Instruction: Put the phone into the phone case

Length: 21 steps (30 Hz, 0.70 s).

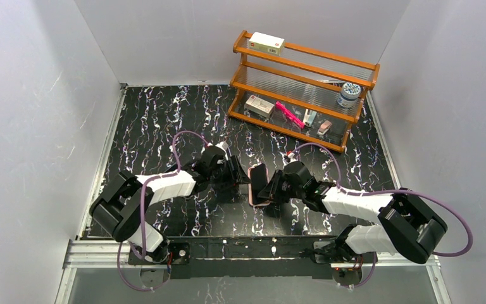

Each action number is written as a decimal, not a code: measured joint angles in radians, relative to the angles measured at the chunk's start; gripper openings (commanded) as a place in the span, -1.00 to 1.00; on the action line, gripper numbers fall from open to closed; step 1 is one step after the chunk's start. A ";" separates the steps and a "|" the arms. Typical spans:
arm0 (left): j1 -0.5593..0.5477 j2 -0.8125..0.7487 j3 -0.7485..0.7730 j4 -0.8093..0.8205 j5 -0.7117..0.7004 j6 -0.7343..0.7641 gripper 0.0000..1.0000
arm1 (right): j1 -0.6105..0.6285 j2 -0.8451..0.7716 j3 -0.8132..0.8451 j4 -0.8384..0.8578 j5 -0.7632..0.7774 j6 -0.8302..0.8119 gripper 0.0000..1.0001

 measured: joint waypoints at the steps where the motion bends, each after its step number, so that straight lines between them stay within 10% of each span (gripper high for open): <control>1: 0.000 0.008 -0.002 0.006 0.003 -0.001 0.08 | 0.000 0.001 -0.005 0.006 -0.002 0.002 -0.30; 7: 0.000 0.033 -0.005 0.034 0.005 0.000 0.03 | 0.000 0.000 -0.008 -0.031 0.014 -0.005 -0.06; 21: 0.000 0.090 -0.021 0.114 0.053 -0.003 -0.12 | 0.000 -0.019 -0.007 -0.057 0.036 -0.032 -0.50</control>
